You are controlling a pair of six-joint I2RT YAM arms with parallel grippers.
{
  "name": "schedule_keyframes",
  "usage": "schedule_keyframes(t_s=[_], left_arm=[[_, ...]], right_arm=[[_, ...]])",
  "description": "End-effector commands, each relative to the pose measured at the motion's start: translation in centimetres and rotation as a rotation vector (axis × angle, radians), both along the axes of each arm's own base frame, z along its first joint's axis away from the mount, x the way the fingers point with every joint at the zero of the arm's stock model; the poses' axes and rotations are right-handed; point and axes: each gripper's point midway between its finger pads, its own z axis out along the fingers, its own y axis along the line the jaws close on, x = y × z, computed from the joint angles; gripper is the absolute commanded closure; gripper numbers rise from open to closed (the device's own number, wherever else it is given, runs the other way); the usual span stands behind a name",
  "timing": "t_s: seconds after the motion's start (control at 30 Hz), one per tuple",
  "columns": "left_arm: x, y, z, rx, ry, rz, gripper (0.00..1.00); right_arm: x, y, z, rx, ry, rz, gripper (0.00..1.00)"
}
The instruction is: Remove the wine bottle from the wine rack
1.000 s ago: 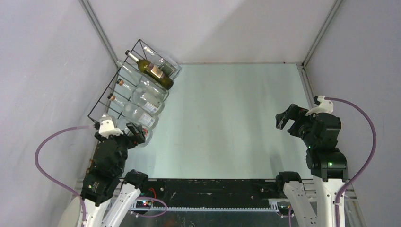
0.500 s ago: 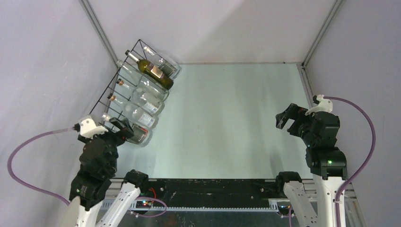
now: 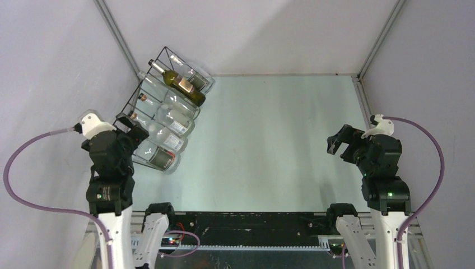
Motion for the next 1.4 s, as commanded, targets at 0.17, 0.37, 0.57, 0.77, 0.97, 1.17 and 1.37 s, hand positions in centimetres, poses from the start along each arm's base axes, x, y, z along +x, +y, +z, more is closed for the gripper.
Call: schedule_keyframes(t_s=[0.17, 0.37, 0.57, 0.77, 0.97, 1.17, 1.37], left_arm=[[4.2, -0.9, -4.8, -0.278, 0.026, -0.113, 0.02], [4.0, 2.2, -8.3, -0.309, 0.074, 0.046, 0.02], [2.4, 6.3, -10.9, -0.324, 0.103, 0.267, 0.02], [1.8, 8.2, -11.4, -0.299, 0.079, 0.374, 0.02], [2.6, 9.1, -12.4, -0.282, 0.058, 0.386, 0.02], [5.0, 9.1, -12.1, -0.28, -0.059, 0.317, 0.04], [6.5, 8.8, -11.8, -0.296, -0.069, 0.262, 0.14]], right_arm=[[0.4, 0.2, 0.2, -0.01, -0.026, 0.02, 0.0], [0.5, 0.6, 0.1, 0.003, -0.016, 0.037, 0.0], [0.7, 1.1, -0.2, 0.02, 0.0, 0.057, 0.0], [0.9, 1.4, -0.6, 0.032, 0.019, 0.068, 0.0], [0.9, 1.7, -0.6, 0.044, 0.024, 0.079, 0.0], [0.8, 1.6, -1.0, 0.042, 0.043, 0.075, 0.0], [0.6, 1.6, -1.3, 0.044, 0.058, 0.072, 0.0]])
